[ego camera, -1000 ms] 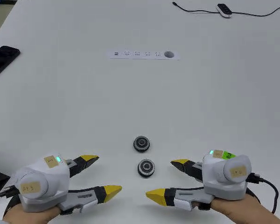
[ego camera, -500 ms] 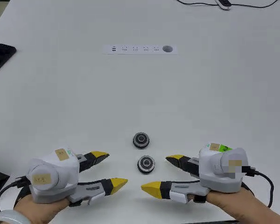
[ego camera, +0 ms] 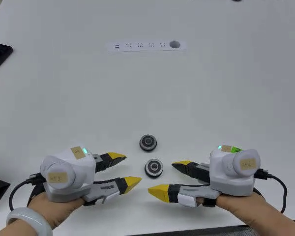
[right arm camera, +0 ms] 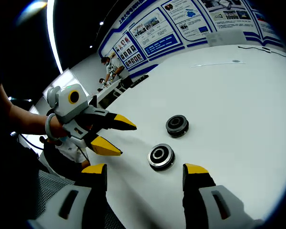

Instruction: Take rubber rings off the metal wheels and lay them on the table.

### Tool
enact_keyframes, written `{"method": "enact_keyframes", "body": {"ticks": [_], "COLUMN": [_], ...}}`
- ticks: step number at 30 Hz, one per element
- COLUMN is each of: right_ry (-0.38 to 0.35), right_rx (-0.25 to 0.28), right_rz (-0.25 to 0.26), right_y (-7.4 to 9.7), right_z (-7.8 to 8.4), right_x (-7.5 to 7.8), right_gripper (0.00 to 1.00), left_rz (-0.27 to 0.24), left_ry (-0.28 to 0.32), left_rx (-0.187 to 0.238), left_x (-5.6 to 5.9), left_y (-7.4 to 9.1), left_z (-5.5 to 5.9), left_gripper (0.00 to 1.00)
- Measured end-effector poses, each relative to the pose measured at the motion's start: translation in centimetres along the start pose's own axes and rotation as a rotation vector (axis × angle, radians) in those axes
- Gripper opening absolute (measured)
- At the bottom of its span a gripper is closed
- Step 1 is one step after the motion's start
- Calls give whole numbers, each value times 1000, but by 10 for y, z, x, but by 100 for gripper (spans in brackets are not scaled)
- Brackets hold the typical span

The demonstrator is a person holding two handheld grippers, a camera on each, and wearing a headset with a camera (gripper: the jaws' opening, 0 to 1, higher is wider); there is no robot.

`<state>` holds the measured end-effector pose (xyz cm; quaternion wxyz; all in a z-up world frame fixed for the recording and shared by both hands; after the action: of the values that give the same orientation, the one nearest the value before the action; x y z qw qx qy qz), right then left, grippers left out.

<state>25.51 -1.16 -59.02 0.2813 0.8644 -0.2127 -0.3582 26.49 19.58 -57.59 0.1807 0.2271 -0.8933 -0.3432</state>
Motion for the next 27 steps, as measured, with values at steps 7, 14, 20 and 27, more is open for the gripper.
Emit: {"method": "enact_keyframes", "body": {"ticks": [7, 14, 20, 27], "right_ry": [-10, -27, -35, -42], "right_rx": [25, 51, 57, 65], "right_rz": [-8, -14, -19, -27], "right_y": [-1, 0, 0, -1], "right_z": [-2, -5, -4, -3], "right_x": [-1, 0, 1, 0], "right_gripper": [65, 65, 65, 65], "left_rz": [9, 16, 21, 27], "left_ry": [-28, -66, -103, -147], "left_rx": [-15, -28, -43, -70], "left_x": [1, 2, 4, 7], "left_y": [-6, -12, -19, -27], "left_z": [-5, -12, -19, -24], "left_gripper": [35, 29, 25, 22]}}
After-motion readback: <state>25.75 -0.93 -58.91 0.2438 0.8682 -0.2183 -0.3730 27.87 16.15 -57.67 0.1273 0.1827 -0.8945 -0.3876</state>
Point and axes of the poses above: the centre of the closed fingertips' face, and the gripper's own axes: y roughly backward along the fingers, x roughly to its right, z roughly out of its underside, the point moved 10 cm from there along y, roughly backward along the fingers, and after that the axes turned 13 degrees about -x, right-handed, at the moved point
